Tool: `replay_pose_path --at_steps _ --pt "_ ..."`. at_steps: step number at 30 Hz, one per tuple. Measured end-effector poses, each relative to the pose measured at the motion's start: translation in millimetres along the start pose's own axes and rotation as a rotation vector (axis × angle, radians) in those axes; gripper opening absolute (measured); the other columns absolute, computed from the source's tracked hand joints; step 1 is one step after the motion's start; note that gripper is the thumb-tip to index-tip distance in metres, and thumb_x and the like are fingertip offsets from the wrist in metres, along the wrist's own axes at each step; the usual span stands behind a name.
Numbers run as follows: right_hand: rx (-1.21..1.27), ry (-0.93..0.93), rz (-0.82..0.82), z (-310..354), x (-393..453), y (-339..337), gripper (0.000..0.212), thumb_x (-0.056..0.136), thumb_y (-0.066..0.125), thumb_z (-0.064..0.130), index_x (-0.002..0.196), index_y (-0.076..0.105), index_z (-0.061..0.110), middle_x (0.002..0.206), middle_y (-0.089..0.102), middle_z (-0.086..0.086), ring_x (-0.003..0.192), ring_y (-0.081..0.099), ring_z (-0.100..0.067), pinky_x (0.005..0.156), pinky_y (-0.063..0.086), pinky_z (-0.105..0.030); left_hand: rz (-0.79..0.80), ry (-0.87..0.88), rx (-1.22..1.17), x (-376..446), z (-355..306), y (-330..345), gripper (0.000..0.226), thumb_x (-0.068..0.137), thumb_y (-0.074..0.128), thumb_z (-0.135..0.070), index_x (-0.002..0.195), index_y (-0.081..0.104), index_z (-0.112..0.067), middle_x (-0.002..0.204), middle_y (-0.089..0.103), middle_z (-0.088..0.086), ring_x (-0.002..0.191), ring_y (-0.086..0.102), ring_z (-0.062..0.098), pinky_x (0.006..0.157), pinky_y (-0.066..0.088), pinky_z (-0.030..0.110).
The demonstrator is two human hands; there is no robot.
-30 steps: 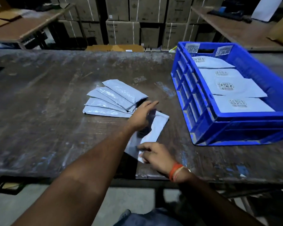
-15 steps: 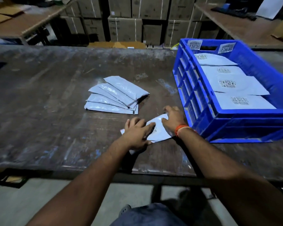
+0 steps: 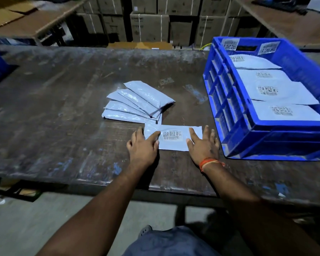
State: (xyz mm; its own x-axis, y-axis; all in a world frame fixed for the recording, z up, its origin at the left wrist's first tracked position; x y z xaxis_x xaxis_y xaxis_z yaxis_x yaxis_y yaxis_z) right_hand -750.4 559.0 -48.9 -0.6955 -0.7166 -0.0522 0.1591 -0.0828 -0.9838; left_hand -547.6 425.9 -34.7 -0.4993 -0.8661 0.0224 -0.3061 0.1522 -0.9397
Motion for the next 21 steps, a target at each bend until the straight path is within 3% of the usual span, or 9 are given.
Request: replay_pose_path --at_steps 4,8,10,12,15,17,19,21 --pt "0.126 0.096 -0.070 1.4 -5.0 -17.4 0.055 0.095 0.053 0.042 0.148 0.041 0.035 0.153 0.033 -0.011 0.139 0.026 -0.034 0.114 0.026 -0.046 0.006 -0.045 -0.147 14.7 -7.2 -4.8 0.038 0.092 0.063 -0.026 0.127 0.061 -0.040 0.139 0.044 0.009 0.123 0.040 0.033 0.104 0.040 0.039" --pt "0.511 0.155 -0.043 -4.4 9.1 -17.0 0.055 0.080 0.067 0.022 0.134 0.061 0.031 0.130 0.054 -0.007 0.116 0.055 -0.028 0.105 0.044 -0.032 0.101 -0.148 -0.447 32.0 -1.5 3.6 0.046 0.080 0.068 -0.001 0.108 0.073 -0.037 0.127 0.053 0.008 0.105 0.061 0.024 0.096 0.045 0.019" --pt "0.696 0.155 -0.023 -6.0 11.8 -19.2 0.046 0.077 0.065 0.013 0.120 0.070 0.029 0.124 0.067 -0.001 0.108 0.064 -0.020 0.096 0.050 -0.026 0.150 -0.158 -0.555 34.9 3.0 6.1 0.040 0.079 0.069 0.005 0.092 0.076 -0.033 0.111 0.070 0.003 0.093 0.068 0.020 0.088 0.053 0.020" --pt "0.811 0.130 -0.037 -5.1 10.9 -28.3 0.035 0.079 0.062 0.007 0.106 0.074 0.029 0.126 0.067 0.003 0.113 0.064 -0.013 0.094 0.050 -0.025 0.215 -0.159 -0.773 34.1 2.9 4.5 0.035 0.083 0.070 0.007 0.083 0.077 -0.027 0.102 0.075 0.002 0.096 0.069 0.021 0.097 0.054 0.031" --pt "0.928 0.029 -0.074 6.6 15.6 -55.5 0.031 0.083 0.062 0.004 0.099 0.076 0.027 0.129 0.065 0.001 0.124 0.057 -0.008 0.094 0.045 -0.020 0.234 -0.208 -1.024 36.0 5.8 -16.9 0.025 0.089 0.066 0.007 0.092 0.077 -0.016 0.102 0.075 0.010 0.095 0.067 0.024 0.093 0.052 0.035" --pt "0.953 -0.064 -0.103 19.1 19.9 -85.9 0.026 0.086 0.065 0.005 0.095 0.076 0.026 0.115 0.072 0.006 0.117 0.060 -0.006 0.095 0.043 -0.018 0.222 -0.264 -1.175 41.2 1.2 -40.5 0.024 0.091 0.065 0.004 0.100 0.077 -0.014 0.103 0.076 0.013 0.091 0.070 0.026 0.085 0.057 0.037" --pt "0.970 -0.136 -0.165 28.9 25.2 -124.5 0.022 0.087 0.066 0.005 0.093 0.077 0.022 0.102 0.074 0.011 0.109 0.063 -0.005 0.101 0.044 -0.021 0.216 -0.284 -1.314 49.1 -10.4 -68.0 0.026 0.091 0.063 0.005 0.106 0.075 -0.013 0.093 0.076 0.009 0.075 0.069 0.019 0.067 0.058 0.026" --pt "0.970 -0.188 -0.235 32.7 28.7 -162.7 0.018 0.087 0.068 0.006 0.092 0.078 0.021 0.098 0.075 0.011 0.105 0.065 -0.006 0.102 0.045 -0.022 0.231 -0.265 -1.369 53.6 -27.6 -99.4 0.029 0.092 0.062 0.003 0.112 0.073 -0.015 0.084 0.073 0.000 0.064 0.063 0.009 0.052 0.048 0.013"
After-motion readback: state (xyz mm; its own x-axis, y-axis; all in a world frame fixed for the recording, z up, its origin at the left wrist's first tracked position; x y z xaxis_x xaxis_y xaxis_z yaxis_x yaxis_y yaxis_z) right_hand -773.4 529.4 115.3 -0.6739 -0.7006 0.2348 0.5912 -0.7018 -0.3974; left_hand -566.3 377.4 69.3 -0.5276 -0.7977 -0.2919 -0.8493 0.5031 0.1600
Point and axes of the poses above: each hand's wrist, its own x-axis towards the middle knuckle, its own y-axis out of the palm, z = x × y, the point moved 10 cm from there along x, towards the middle knuckle
